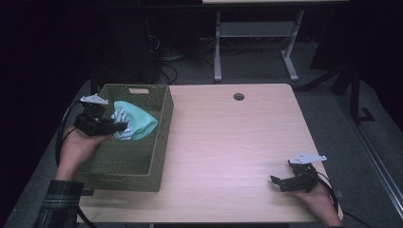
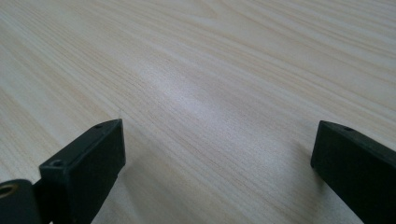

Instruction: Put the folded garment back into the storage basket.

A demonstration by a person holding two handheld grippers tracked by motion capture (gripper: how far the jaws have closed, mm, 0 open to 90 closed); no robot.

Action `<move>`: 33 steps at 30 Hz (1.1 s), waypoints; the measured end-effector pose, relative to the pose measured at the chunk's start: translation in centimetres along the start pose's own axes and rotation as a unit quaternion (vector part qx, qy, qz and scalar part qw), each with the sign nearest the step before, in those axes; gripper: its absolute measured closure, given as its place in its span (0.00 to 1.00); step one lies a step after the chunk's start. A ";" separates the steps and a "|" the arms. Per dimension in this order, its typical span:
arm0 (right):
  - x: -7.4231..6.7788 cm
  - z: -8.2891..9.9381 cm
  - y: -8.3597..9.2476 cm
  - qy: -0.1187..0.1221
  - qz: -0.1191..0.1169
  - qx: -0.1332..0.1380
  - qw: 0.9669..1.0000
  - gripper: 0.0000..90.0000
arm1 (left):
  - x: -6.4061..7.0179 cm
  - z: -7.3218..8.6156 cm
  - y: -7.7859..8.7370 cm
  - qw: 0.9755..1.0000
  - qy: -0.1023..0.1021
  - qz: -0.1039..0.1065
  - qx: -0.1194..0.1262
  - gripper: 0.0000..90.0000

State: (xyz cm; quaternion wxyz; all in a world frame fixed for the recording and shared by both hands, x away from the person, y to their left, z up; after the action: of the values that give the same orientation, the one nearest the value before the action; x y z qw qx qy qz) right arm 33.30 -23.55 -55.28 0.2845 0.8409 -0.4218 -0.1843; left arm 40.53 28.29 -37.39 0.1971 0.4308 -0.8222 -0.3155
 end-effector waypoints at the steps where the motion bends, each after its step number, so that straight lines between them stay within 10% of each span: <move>1: 0.0 0.0 0.0 0.000 0.000 0.000 1.000 0.03 | -0.3 0.3 -0.1 1.000 0.004 -0.004 0.000 0.78; 33: -0.1 0.0 0.0 -0.001 0.002 -0.001 1.000 0.03 | -3.7 6.9 -4.5 0.997 0.057 -0.019 -0.042 0.78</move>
State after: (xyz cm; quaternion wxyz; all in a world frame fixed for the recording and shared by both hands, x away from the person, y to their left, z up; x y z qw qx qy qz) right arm 33.26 -23.49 -55.30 0.2855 0.8397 -0.4232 -0.1851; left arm 41.10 31.88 -45.65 0.2555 0.4544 -0.7875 -0.3288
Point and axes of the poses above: each handheld gripper's, and its own axes: y roughly backward along the jaws, z roughly out of its underside, x roughly to its right, the point moved 10 cm from there along -y, roughly forward along the jaws, and after that the axes turned 5 degrees about x, right-handed, at the moved point
